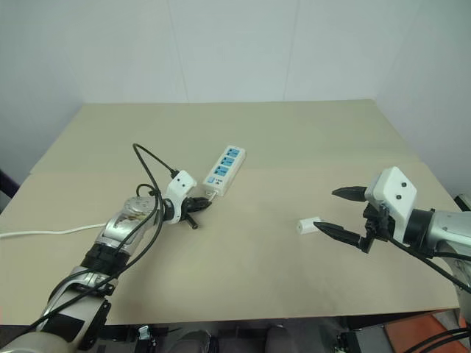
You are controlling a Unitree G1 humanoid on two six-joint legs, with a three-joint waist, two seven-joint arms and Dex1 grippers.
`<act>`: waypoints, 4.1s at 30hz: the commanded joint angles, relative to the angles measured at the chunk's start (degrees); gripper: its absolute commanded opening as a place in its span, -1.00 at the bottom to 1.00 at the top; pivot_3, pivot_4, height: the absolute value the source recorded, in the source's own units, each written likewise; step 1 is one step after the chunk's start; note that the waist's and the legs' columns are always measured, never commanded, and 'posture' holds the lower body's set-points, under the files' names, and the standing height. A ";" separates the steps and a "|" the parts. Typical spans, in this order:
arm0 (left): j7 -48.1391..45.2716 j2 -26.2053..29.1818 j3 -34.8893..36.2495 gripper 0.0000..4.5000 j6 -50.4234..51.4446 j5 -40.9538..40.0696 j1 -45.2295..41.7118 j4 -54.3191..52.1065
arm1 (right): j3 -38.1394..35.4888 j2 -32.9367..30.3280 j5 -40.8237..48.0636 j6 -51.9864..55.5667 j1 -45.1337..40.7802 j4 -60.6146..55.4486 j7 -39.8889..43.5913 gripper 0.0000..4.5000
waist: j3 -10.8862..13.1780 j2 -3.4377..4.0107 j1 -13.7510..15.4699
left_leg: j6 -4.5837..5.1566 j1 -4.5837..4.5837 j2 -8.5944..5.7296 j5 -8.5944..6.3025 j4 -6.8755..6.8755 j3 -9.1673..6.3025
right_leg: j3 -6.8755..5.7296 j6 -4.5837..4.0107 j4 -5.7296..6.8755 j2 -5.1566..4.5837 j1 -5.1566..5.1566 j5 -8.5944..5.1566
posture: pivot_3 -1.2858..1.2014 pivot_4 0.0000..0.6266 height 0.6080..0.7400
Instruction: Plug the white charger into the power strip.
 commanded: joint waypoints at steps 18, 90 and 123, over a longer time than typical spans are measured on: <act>-3.06 1.81 11.52 0.99 -15.44 -6.16 19.81 -24.95 | -1.22 -0.16 1.78 -0.88 -0.54 -0.91 -1.19 1.00 | 0.00 -0.01 1.05 | 0.03 -0.01 0.04 -0.02 0.09 -0.01 | -0.05 0.04 -0.06 -0.13 0.10 0.06 | 0.03 -0.52 1.00; -34.33 1.40 -2.52 0.48 -30.81 -2.29 15.08 -1.47 | 43.21 -7.51 -26.96 -11.38 -34.66 20.62 17.32 1.00 | -0.31 0.47 0.02 | 0.14 -0.09 -0.06 -0.08 0.10 0.04 | -0.07 0.10 -0.14 -0.11 0.01 0.03 | 0.03 -0.52 1.00; -33.48 1.64 -3.30 0.48 -29.88 -1.52 17.54 -3.64 | 56.92 7.49 -49.08 -32.98 -46.98 48.13 26.80 -0.47 | -0.46 0.54 0.04 | 0.12 0.16 -0.11 -0.07 0.10 0.06 | -0.07 0.09 -0.12 -0.13 0.22 0.04 | 0.03 -0.52 1.00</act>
